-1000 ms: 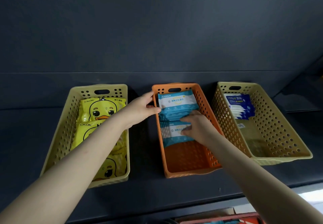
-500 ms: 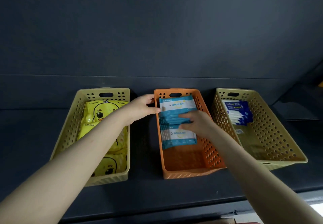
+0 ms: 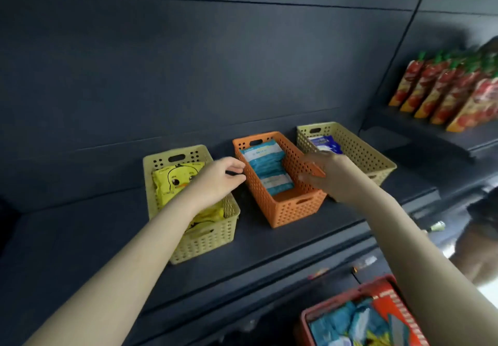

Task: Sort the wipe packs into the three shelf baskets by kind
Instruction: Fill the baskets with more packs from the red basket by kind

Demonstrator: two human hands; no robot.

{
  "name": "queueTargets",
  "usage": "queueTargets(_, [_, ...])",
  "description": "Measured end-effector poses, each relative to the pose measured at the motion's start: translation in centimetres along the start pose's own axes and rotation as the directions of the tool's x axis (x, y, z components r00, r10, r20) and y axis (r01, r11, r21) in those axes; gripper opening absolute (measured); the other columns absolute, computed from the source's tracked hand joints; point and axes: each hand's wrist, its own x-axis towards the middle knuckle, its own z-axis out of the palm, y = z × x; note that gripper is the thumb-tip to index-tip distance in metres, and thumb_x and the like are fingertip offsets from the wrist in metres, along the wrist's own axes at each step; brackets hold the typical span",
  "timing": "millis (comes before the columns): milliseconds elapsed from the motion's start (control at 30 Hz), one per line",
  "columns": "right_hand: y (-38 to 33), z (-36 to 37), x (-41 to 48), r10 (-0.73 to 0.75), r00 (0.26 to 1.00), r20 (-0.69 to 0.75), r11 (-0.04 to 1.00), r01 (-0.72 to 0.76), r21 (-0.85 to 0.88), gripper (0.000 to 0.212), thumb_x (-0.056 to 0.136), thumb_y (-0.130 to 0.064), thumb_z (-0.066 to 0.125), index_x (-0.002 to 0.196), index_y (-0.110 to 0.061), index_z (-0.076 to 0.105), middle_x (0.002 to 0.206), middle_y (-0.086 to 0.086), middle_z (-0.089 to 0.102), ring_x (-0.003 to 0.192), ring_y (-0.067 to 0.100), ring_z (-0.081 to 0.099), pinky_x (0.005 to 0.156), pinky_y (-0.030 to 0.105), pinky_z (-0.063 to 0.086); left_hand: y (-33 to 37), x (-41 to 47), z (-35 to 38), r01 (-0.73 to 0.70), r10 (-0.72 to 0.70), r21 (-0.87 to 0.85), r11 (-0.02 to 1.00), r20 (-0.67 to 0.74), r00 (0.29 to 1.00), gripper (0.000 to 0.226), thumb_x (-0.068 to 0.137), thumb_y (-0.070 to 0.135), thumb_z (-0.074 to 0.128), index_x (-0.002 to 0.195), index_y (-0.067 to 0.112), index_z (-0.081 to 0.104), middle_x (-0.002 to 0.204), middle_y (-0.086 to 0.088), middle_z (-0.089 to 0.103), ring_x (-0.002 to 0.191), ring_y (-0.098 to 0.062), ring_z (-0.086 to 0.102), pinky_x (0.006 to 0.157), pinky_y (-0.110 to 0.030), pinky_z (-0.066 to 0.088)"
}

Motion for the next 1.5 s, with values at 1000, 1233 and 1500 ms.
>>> queueTargets(1000, [33.2,15.9,-29.9,0.510,0.707,0.490,0.807,-0.591,0.013,0.025,0.090,-0.025,0.064,0.113,-0.015,0.068,0.111,0.004,0.070,0.100,0.022,0.066,0.087,0.034,0.051,-3.4,-11.4,42.8,0.125,-0.304,0.334,0.934,0.565,0.767,0.034,0.094,0.016,0.056,0.127,0.009,0.057,0.128,-0.007,0.057,0.112,-0.020,0.056,0.092,-0.025,0.041])
queueTargets(1233, [42.3,26.3,-29.6,0.486,0.614,0.621,0.760,-0.649,0.047,0.026,0.090,-0.021,0.063,0.113,-0.010,0.068,0.111,0.007,0.069,0.103,0.027,0.065,0.087,0.033,0.049,-8.9,-9.7,53.8,0.192,-0.421,0.412,0.891,0.588,0.690,0.033,0.088,0.014,0.056,0.121,0.010,0.060,0.124,-0.009,0.059,0.113,-0.027,0.058,0.095,-0.036,0.045])
queueTargets(1500, [47.4,38.1,-31.3,0.424,0.508,0.749,0.775,-0.632,-0.010,0.030,0.091,-0.028,0.059,0.119,-0.018,0.064,0.111,0.006,0.069,0.099,0.025,0.064,0.086,0.038,0.053,-17.0,-6.1,63.3,0.318,-0.547,0.469,0.824,0.513,0.662,0.059,0.093,0.015,0.059,0.144,0.001,0.033,0.149,-0.018,0.035,0.137,-0.028,0.035,0.108,-0.025,0.024])
